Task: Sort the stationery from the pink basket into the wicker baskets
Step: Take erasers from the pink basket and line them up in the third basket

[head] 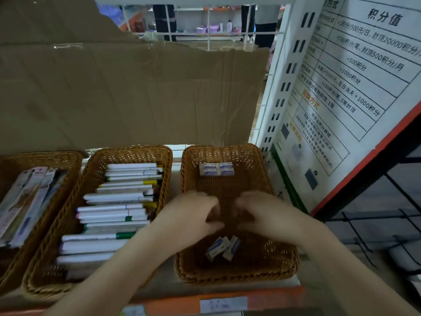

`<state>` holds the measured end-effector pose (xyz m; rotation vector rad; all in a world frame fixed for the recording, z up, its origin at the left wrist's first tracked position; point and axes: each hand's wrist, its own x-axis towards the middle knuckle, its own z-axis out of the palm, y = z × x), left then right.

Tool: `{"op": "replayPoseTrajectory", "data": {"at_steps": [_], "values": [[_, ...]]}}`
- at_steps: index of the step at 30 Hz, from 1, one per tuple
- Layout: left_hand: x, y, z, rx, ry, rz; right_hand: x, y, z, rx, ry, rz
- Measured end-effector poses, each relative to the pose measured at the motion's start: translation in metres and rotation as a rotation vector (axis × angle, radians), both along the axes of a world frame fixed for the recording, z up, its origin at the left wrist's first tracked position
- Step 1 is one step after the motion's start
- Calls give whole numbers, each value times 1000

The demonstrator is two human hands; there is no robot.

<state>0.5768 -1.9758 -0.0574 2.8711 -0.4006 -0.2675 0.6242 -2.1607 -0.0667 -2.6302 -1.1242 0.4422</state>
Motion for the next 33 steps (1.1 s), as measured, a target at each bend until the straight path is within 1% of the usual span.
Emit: {"op": "replayPoseTrajectory", "data": {"at_steps": [3, 5, 12, 14, 18, 23, 25, 29, 33], "values": [[-23, -5, -5, 7, 34, -2, -22, -8, -7, -36, 111, 61], [-29, -10, -10, 31, 39, 10, -26, -7, -10, -37, 130, 54], [-26, -24, -21, 35, 81, 49, -33, 7, -20, -46, 21, 45], [-25, -22, -22, -10, 90, 55, -32, 5, -19, -43, -21, 44], [-19, -12, -15, -175, 121, 84, -27, -3, -12, -15, -111, 6], [2, 3, 5, -393, 143, 171, -11, -11, 1, 4, -147, -82], [15, 8, 8, -418, 107, 220, -1, -8, 4, -2, -148, -120], [46, 11, 1, -362, -29, 340, 24, 6, 7, -24, -147, -227], [73, 6, -9, -258, -152, 403, 44, 20, 0, -20, -242, -284]]}}
